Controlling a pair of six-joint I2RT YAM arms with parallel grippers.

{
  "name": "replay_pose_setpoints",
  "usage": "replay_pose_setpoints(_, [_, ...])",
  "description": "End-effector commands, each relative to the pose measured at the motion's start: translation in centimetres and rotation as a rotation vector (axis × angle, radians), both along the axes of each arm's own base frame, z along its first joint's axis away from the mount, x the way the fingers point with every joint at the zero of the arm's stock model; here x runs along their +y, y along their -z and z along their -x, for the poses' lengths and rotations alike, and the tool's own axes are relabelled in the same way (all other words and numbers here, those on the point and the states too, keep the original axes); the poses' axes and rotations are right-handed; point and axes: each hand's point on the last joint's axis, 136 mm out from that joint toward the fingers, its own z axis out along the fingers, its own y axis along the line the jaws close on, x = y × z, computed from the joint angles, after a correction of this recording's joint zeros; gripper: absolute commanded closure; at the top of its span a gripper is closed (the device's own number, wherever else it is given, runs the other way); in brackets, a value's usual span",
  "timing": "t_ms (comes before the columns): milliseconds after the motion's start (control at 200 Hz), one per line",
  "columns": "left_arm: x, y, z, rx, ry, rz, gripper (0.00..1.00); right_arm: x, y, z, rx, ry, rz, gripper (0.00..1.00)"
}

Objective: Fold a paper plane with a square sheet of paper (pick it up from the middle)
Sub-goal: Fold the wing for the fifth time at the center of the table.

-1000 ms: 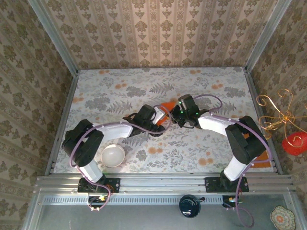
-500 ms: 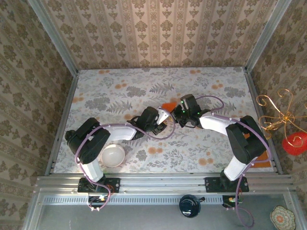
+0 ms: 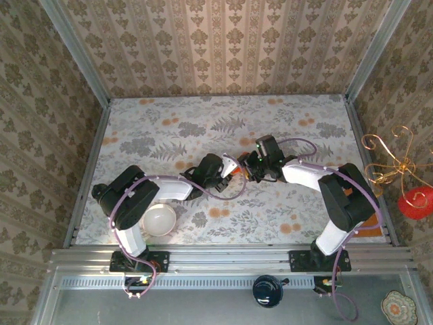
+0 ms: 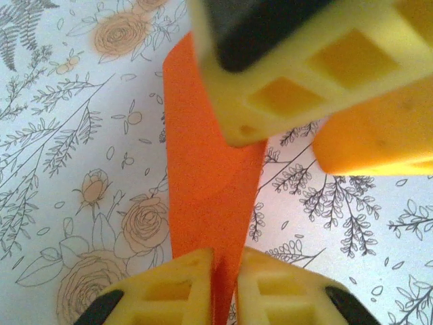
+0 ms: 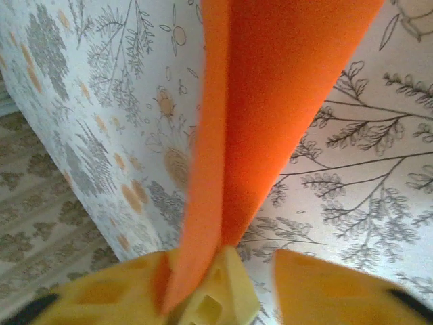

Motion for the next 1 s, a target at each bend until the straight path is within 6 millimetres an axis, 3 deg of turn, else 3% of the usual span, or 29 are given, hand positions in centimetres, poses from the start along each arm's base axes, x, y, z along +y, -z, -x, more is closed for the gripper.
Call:
replay_pose_setpoints(0, [0.3,0.6,0.5,0.039,0.001,0.029,0.84,-1.5,-2.0,-0.5,-0.052,-0.011,0.056,0.38])
replay_pose_setpoints(290, [0.0,0.7,1.3,0.112,0.040,0.083,0.88,-5.1,-3.2,-0.6,-0.120,-0.043,0.214,0.29])
replay_pose_setpoints(650, [-0.9,-0.2,2.2,0.411,0.047,0.212,1.00,-6.2,-2.0,0.3,-0.205,-0.125,0.280,0.29])
replay_pose_setpoints(995, [-1.7,0.5,2.7,0.762,-0.029,0.283,1.00,-3.6,-1.6,0.2,-0.329,-0.319,0.205,0.29])
